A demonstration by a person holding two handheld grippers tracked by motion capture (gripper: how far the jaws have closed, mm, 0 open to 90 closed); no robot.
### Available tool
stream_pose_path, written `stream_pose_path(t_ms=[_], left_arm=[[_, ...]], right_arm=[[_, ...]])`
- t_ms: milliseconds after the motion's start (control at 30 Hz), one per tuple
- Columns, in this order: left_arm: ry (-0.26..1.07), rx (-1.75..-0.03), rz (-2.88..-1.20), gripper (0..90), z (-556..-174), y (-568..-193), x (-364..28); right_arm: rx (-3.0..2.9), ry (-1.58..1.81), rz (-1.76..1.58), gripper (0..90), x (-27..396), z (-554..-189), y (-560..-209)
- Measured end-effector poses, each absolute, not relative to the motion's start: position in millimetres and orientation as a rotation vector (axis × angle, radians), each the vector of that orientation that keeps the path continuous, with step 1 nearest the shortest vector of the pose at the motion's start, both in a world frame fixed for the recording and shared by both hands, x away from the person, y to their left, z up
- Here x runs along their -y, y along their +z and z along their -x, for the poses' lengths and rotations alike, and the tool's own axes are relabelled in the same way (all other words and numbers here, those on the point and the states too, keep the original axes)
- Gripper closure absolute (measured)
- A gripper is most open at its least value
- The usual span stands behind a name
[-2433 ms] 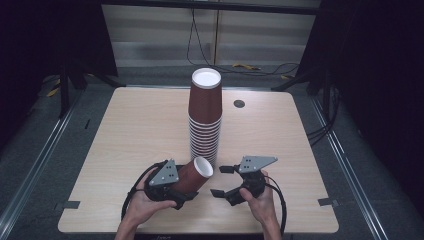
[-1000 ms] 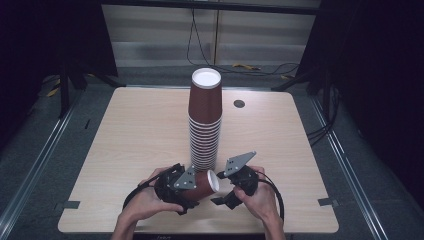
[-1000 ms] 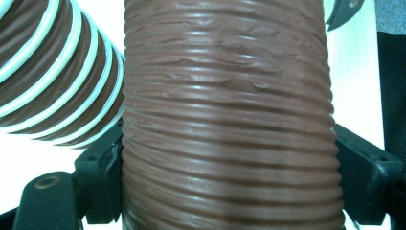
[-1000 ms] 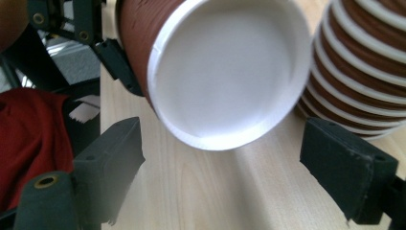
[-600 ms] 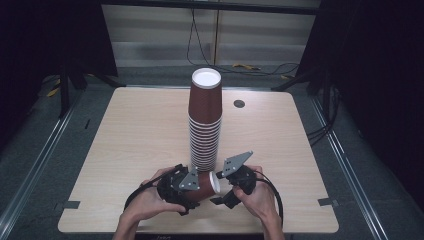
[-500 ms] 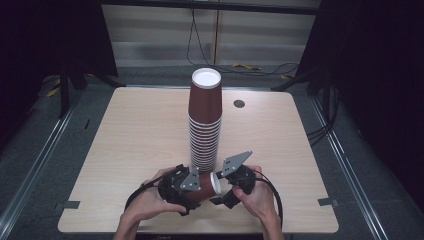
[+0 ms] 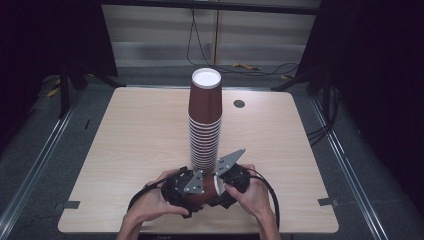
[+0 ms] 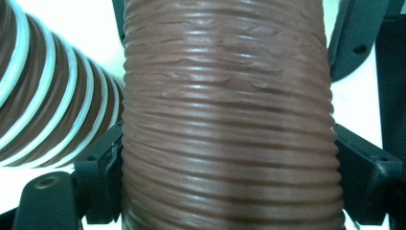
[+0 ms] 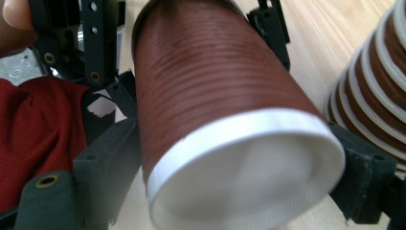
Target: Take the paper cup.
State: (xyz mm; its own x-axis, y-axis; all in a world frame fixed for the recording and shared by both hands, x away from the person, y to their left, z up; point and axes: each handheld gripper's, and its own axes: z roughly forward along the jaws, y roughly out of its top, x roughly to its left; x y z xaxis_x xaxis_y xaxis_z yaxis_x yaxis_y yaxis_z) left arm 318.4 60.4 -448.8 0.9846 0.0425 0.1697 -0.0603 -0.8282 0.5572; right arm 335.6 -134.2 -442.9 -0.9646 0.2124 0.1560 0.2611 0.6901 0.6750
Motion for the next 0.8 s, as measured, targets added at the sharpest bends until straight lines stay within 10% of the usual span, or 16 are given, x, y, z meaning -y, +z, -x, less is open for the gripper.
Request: stream_pose_path(t_ms=[800], left_arm=[[0.201, 0.028, -2.445, 12.1, -317.7, -455.5, -64.4]], right_arm=[[2.776, -1.145, 0.35, 20.3, 131.4, -338.0, -443.1]])
